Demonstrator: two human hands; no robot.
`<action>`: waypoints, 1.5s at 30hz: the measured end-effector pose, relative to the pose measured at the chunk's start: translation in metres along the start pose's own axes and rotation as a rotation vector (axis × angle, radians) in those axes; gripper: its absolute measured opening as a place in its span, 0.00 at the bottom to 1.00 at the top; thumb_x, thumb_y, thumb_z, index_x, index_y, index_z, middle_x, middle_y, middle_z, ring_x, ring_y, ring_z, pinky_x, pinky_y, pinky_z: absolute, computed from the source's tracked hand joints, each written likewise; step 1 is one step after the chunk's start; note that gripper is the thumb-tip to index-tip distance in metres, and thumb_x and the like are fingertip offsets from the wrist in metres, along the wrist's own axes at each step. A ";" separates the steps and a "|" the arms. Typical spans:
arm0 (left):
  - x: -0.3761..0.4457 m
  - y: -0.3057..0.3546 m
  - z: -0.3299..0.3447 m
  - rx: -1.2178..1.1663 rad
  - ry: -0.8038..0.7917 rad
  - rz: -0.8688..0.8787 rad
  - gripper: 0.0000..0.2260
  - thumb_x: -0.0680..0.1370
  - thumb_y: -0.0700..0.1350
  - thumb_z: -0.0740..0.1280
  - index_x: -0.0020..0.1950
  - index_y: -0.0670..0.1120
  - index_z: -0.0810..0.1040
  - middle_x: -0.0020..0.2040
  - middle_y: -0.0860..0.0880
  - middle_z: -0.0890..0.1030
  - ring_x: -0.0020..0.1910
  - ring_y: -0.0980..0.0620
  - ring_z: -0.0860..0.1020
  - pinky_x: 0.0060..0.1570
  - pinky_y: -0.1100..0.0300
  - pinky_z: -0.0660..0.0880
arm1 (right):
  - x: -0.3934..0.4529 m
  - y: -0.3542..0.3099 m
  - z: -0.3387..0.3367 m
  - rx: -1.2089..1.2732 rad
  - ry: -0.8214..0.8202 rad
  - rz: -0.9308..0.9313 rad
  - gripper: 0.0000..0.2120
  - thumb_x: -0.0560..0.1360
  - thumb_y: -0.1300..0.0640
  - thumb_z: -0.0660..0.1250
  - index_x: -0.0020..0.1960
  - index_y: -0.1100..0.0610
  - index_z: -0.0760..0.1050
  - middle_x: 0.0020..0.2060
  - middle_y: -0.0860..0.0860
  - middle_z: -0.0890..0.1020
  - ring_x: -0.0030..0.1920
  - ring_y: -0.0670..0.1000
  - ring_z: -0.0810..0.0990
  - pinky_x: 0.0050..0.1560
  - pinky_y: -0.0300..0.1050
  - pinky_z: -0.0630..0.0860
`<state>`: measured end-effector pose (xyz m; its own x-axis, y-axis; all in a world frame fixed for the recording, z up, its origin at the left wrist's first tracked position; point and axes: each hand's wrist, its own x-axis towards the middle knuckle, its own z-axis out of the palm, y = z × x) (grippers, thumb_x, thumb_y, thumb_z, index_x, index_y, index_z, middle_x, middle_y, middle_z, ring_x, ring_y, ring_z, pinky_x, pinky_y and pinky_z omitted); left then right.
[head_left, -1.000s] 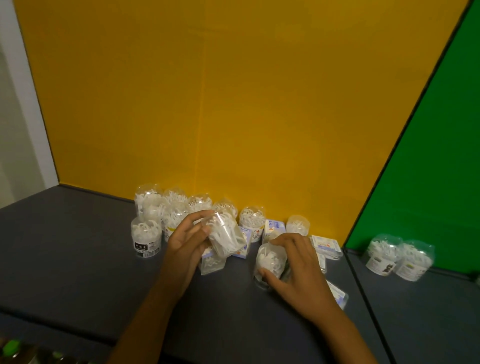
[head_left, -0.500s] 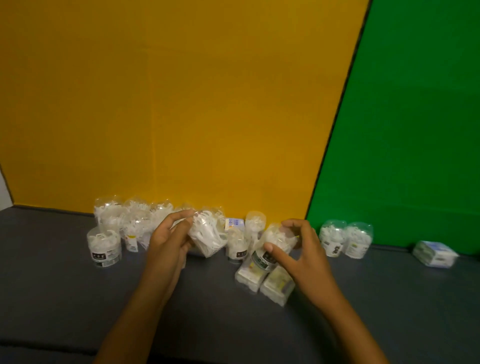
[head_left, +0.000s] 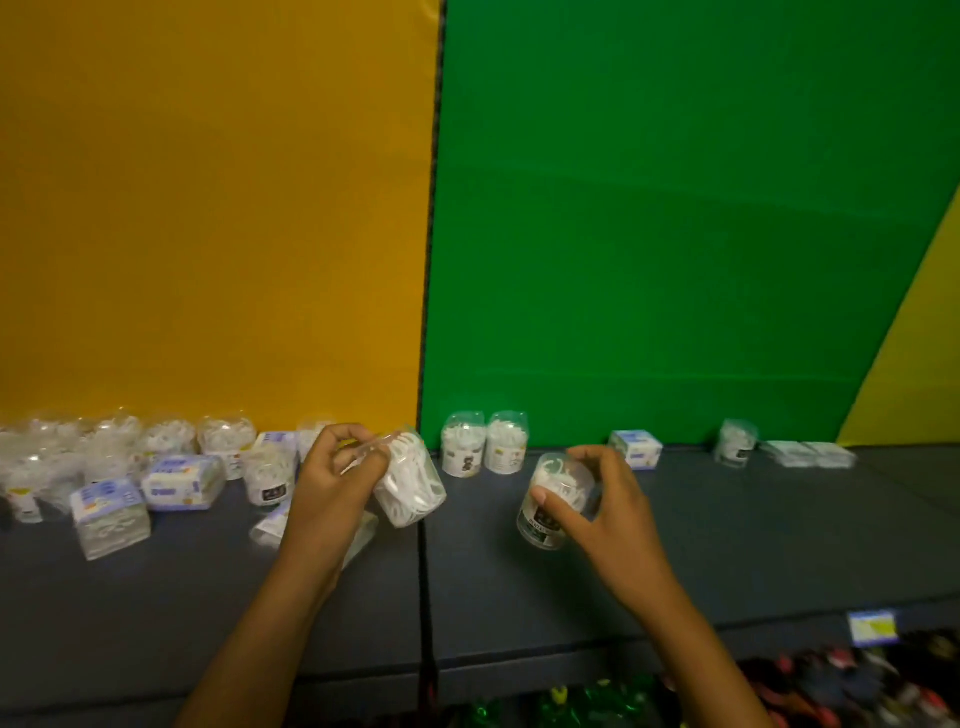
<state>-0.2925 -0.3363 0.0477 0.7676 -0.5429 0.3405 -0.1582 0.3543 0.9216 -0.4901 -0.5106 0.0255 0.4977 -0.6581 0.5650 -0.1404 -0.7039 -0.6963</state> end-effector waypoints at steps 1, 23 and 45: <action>-0.006 -0.001 0.012 0.008 -0.022 0.004 0.17 0.66 0.52 0.70 0.50 0.47 0.74 0.45 0.48 0.82 0.42 0.51 0.79 0.41 0.55 0.74 | -0.002 0.008 -0.013 -0.010 0.006 0.012 0.27 0.65 0.32 0.68 0.57 0.46 0.70 0.53 0.44 0.75 0.57 0.46 0.75 0.56 0.45 0.75; -0.043 -0.029 0.219 0.064 -0.205 0.112 0.08 0.75 0.34 0.67 0.53 0.43 0.79 0.49 0.58 0.83 0.50 0.62 0.80 0.48 0.65 0.78 | -0.023 0.117 -0.197 -0.151 0.137 0.134 0.23 0.68 0.38 0.71 0.58 0.45 0.69 0.55 0.44 0.74 0.58 0.47 0.74 0.57 0.50 0.76; 0.075 -0.119 0.400 0.127 -0.328 0.090 0.15 0.62 0.46 0.70 0.46 0.44 0.73 0.45 0.50 0.80 0.42 0.58 0.79 0.43 0.65 0.76 | 0.105 0.259 -0.250 -0.205 0.163 0.168 0.22 0.70 0.43 0.73 0.59 0.46 0.69 0.54 0.43 0.74 0.57 0.46 0.74 0.57 0.47 0.75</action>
<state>-0.4643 -0.7240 0.0378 0.5102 -0.7364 0.4443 -0.3083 0.3257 0.8938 -0.6878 -0.8288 0.0157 0.3115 -0.7924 0.5245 -0.3876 -0.6099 -0.6913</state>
